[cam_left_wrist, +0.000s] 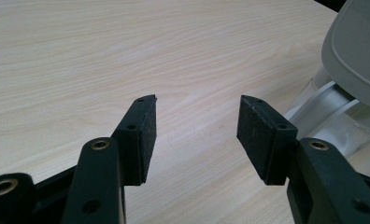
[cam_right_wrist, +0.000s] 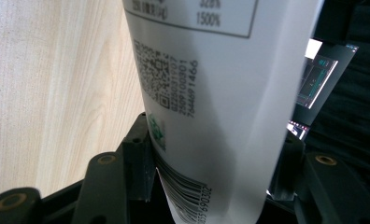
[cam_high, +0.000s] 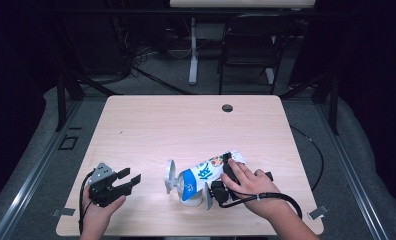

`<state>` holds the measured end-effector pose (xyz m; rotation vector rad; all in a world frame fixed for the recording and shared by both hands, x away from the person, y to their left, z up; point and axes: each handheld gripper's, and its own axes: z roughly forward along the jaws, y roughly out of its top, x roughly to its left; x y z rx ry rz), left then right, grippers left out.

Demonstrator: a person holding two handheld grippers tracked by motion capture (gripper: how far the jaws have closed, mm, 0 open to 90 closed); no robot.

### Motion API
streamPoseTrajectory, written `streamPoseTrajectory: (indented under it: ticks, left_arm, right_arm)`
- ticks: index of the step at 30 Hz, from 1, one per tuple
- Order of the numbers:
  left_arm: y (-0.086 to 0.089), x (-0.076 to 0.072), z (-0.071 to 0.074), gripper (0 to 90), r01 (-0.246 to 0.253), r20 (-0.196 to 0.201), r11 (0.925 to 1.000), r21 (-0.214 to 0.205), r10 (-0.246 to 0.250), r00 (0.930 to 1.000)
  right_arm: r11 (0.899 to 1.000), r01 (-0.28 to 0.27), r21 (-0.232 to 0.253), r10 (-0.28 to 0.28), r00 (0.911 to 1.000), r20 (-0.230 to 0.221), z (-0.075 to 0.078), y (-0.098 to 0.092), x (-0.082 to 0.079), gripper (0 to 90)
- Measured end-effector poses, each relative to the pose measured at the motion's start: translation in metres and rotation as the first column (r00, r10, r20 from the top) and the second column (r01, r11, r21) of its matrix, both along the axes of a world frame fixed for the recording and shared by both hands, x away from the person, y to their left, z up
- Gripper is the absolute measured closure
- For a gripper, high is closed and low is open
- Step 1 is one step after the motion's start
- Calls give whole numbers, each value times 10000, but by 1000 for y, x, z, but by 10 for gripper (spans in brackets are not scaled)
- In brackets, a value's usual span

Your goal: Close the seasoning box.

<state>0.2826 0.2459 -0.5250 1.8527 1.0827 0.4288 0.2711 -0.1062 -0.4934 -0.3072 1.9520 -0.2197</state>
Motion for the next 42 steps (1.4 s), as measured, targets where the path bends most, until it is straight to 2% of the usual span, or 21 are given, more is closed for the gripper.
streamPoseTrajectory:
  ticks: [39,42]
  left_arm:
    - [0,0,0,478,6,-9,10000,-2,-6,10000]
    - [0,0,0,478,-26,-20,10000,-23,26,10000]
  right_arm:
    - [9999,-124,-51,124,9999,64,0,0,0,466]
    - [9997,-77,-247,81,9998,172,1,1,-2,466]
